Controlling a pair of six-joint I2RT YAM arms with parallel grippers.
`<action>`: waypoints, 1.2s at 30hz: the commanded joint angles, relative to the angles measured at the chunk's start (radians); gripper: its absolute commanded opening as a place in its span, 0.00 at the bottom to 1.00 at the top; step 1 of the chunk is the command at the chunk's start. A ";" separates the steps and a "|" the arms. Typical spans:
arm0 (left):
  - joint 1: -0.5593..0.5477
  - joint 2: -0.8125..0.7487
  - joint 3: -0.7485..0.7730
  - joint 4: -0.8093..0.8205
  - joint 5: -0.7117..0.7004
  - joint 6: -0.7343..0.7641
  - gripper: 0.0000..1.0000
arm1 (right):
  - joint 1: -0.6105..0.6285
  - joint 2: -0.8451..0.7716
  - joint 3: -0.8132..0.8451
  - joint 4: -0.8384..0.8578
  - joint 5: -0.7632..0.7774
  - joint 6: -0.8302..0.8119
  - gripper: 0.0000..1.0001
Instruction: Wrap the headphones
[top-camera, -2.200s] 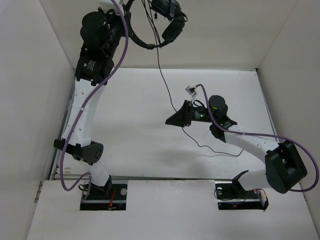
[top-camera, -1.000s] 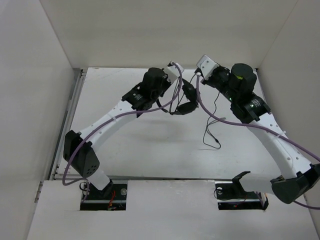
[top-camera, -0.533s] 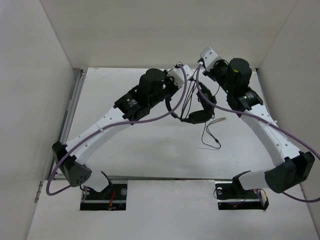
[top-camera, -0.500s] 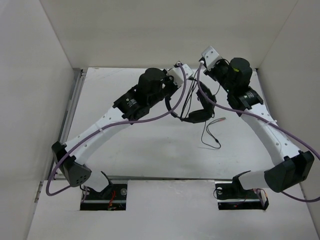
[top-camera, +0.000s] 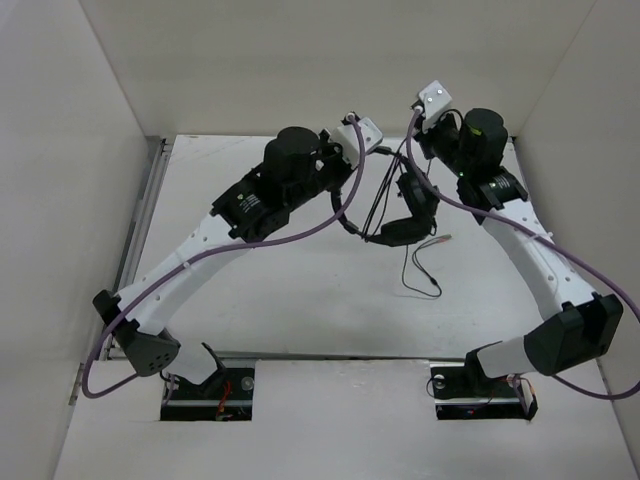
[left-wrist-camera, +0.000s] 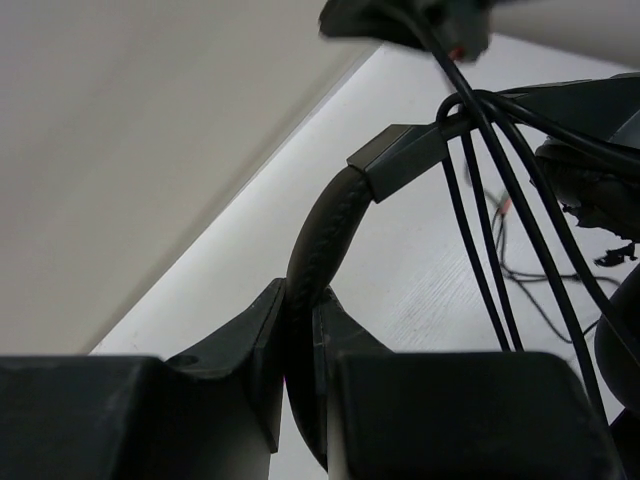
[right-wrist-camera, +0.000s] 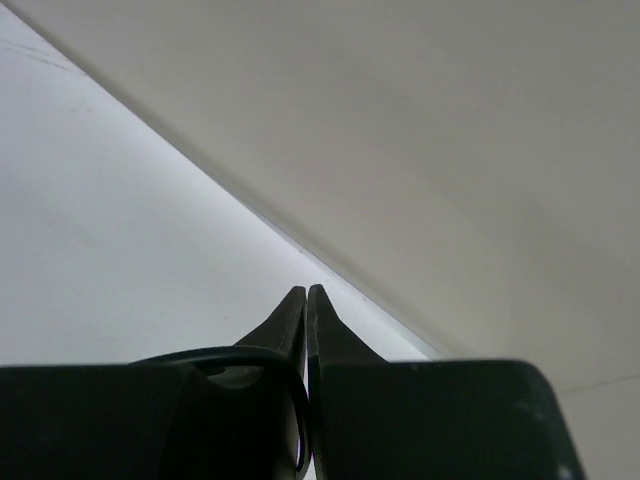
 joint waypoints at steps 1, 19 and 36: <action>-0.033 -0.047 0.141 0.057 0.059 -0.061 0.00 | -0.013 0.031 0.023 0.004 -0.134 0.162 0.10; -0.037 0.125 0.642 0.040 0.023 -0.060 0.01 | -0.004 0.096 -0.415 0.770 -0.739 1.358 0.38; 0.272 0.214 0.707 0.218 -0.195 -0.073 0.01 | 0.221 0.019 -0.615 0.756 -0.817 1.312 0.36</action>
